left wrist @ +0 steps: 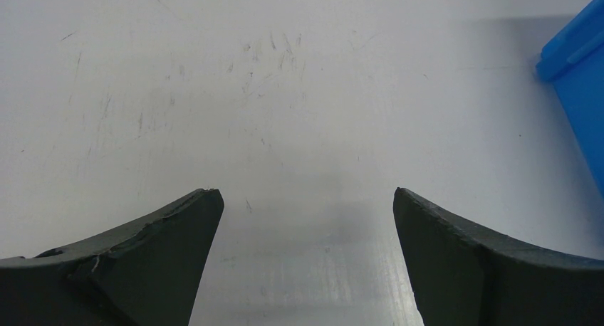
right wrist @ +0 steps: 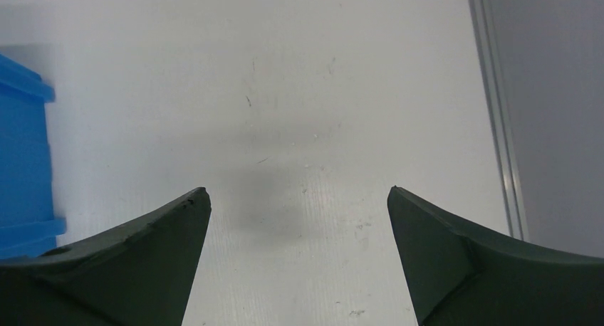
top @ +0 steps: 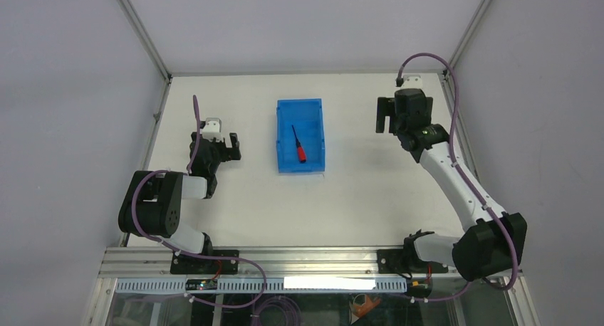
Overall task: Put the screwdriver in the bin
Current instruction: Reset both arms
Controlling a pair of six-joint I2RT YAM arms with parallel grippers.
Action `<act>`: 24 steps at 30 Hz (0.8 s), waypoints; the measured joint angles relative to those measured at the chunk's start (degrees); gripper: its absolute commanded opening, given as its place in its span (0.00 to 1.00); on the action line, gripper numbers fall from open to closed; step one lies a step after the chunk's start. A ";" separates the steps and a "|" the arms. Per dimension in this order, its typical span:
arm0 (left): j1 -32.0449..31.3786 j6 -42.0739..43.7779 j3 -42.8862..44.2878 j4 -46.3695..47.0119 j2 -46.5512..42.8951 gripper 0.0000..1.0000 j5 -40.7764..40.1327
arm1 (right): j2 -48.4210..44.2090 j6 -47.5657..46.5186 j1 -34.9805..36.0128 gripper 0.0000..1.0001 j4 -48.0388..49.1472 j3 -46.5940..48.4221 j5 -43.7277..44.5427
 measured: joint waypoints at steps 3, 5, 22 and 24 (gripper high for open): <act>0.00 0.00 0.00 0.00 0.00 0.99 0.00 | 0.13 0.70 -1.11 0.99 4.81 -6.38 -2.12; 0.00 0.00 0.00 0.00 0.00 0.99 0.00 | 1.27 1.97 -1.57 0.99 6.93 -8.90 -3.96; 0.00 0.00 0.00 0.00 0.00 0.99 0.00 | 13.97 6.01 -2.08 0.99 15.58 -10.45 -14.49; 0.00 0.00 0.00 0.00 0.00 0.99 0.00 | 13.99 6.16 -2.08 0.99 15.65 -10.45 -14.45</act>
